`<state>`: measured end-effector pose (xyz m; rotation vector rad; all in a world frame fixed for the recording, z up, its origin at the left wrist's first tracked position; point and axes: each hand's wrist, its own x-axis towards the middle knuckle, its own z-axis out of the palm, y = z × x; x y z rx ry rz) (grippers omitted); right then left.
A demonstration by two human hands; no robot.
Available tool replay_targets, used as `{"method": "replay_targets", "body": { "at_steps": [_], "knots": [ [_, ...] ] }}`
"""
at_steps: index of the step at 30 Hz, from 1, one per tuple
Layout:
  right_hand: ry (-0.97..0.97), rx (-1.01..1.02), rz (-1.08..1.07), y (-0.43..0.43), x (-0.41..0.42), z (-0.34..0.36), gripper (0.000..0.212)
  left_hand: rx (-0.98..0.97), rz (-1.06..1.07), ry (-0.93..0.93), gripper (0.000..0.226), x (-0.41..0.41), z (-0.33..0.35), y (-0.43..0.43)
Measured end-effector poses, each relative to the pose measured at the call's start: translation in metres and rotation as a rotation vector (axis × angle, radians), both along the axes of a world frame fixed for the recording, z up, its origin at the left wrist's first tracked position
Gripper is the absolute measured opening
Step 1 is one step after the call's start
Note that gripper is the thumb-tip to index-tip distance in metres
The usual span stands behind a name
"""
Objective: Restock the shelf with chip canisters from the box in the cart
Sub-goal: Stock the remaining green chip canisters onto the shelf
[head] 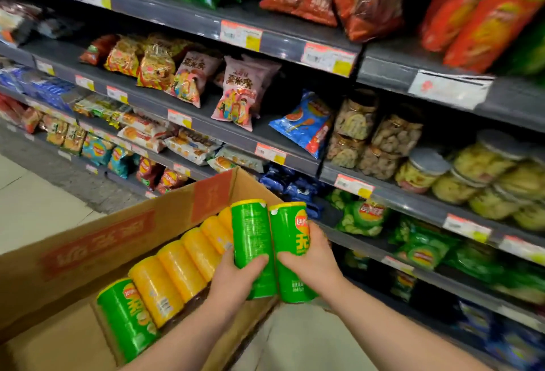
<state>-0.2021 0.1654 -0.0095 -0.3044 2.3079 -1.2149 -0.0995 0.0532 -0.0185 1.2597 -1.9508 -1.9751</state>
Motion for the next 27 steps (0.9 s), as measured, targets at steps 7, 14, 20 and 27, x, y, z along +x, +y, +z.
{"method": "replay_targets", "body": {
  "at_steps": [7, 14, 20, 27],
  "knots": [
    [0.053, -0.035, -0.203, 0.138, 0.023, 0.029, 0.061, -0.013, -0.159, 0.060, 0.044, -0.010, 0.026, 0.113],
    [0.096, -0.027, -0.443, 0.308, 0.074, 0.055, 0.066, 0.055, -0.417, 0.120, 0.044, 0.005, 0.044, 0.271],
    [0.127, -0.040, -0.642, 0.424, 0.114, 0.066, 0.070, 0.120, -0.619, 0.151, 0.034, 0.014, 0.051, 0.382],
    [0.188, -0.043, -0.795, 0.505, 0.136, 0.082, 0.050, 0.142, -0.780, 0.204, 0.023, 0.015, 0.072, 0.464]
  ]
}}
